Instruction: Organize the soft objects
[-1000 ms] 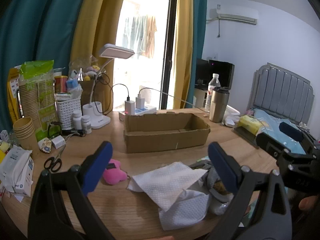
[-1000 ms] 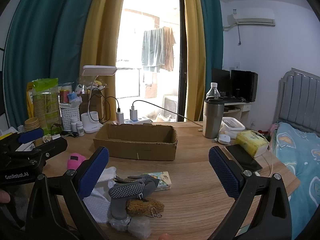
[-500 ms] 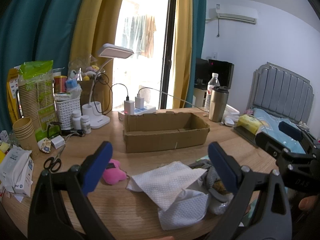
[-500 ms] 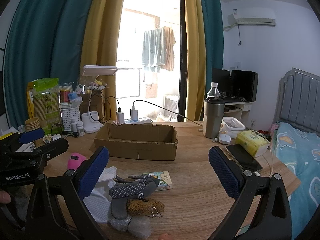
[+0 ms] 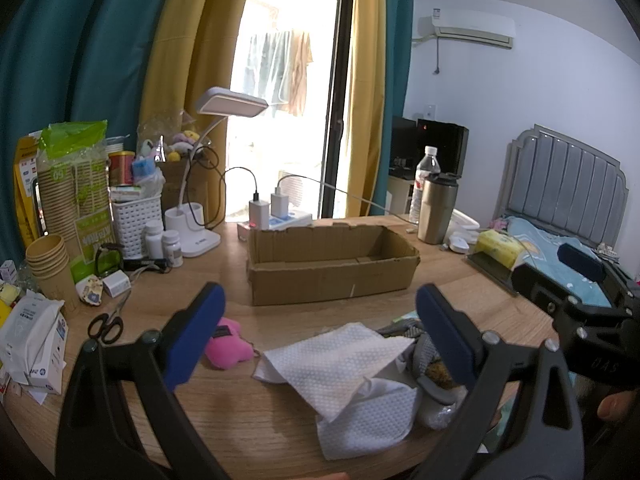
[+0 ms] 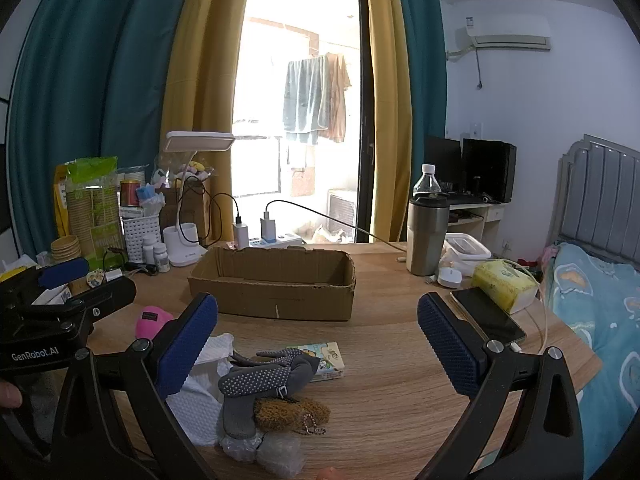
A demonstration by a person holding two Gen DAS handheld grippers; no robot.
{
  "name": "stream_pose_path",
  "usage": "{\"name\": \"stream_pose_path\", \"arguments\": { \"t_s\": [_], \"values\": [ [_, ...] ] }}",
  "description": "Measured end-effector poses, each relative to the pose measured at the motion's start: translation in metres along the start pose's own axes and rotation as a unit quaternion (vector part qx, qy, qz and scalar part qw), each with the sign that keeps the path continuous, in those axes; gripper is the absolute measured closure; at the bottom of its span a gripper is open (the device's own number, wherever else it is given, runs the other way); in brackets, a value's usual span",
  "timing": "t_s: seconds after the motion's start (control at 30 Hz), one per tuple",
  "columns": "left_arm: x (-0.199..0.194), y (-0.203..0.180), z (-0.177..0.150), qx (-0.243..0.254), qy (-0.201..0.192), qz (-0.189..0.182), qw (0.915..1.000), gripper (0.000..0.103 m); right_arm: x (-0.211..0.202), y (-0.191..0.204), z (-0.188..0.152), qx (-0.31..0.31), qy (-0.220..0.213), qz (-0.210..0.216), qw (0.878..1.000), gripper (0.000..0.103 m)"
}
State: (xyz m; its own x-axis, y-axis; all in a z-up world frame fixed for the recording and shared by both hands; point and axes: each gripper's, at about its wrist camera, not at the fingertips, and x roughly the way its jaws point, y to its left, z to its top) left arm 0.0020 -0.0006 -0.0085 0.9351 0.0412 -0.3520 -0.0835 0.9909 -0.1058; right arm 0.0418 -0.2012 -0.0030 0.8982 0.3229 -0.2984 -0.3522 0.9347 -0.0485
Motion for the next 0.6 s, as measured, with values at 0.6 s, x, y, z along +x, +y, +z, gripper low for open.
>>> {"name": "stream_pose_path", "arguments": {
  "t_s": [0.6],
  "values": [
    [0.017,0.001,-0.011,0.000,0.030,0.003,0.9995,0.006,0.010,-0.007,-0.010,0.022,0.030,0.004,0.999,0.001]
  ]
}}
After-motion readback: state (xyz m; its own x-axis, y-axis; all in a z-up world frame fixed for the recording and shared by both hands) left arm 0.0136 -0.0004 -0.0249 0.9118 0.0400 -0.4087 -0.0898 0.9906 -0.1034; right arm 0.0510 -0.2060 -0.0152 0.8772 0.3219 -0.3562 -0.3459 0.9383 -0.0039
